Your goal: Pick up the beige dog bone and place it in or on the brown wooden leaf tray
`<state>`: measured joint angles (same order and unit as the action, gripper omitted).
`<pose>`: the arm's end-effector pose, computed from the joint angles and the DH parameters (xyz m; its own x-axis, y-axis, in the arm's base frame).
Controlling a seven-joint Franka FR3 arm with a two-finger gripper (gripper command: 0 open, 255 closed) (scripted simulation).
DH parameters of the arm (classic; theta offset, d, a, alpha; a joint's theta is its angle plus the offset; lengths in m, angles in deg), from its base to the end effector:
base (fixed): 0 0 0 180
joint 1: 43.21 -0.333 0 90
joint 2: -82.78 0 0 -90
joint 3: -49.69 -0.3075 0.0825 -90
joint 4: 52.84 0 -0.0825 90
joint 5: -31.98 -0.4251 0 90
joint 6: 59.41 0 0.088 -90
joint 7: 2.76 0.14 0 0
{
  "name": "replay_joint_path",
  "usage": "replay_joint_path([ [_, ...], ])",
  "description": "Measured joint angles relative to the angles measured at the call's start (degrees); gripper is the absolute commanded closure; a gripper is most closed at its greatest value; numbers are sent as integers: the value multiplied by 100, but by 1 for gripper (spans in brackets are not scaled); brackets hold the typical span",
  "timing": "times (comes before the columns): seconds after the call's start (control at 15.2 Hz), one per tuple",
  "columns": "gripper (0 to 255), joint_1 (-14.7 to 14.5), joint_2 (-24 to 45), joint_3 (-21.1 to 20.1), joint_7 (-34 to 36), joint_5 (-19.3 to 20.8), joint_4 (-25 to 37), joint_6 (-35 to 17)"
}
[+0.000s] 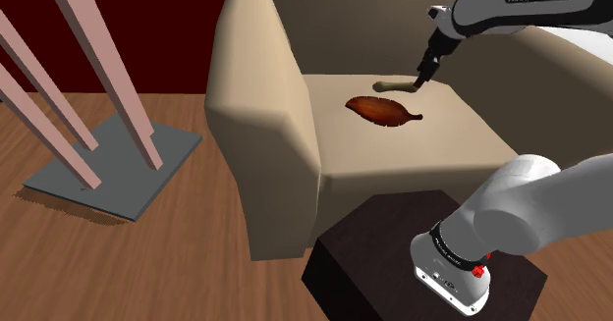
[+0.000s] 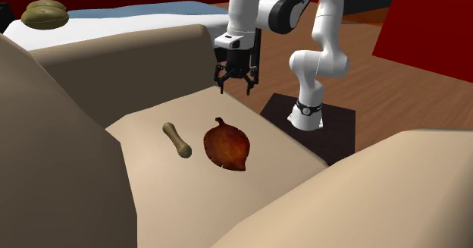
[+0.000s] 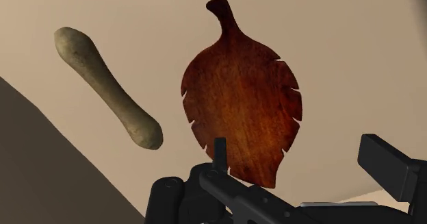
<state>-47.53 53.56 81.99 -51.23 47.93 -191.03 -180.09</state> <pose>0.4121 -0.2390 0.4240 0.8584 0.5023 0.1043 0.4923 -0.8637 0.1081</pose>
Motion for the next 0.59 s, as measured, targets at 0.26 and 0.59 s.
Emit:
replay_joint_path([
  [0.26,0,-374,839,811,-1222,-329,437,-409],
  [0.59,0,-939,2316,1848,-3150,-1521,1230,-758],
])
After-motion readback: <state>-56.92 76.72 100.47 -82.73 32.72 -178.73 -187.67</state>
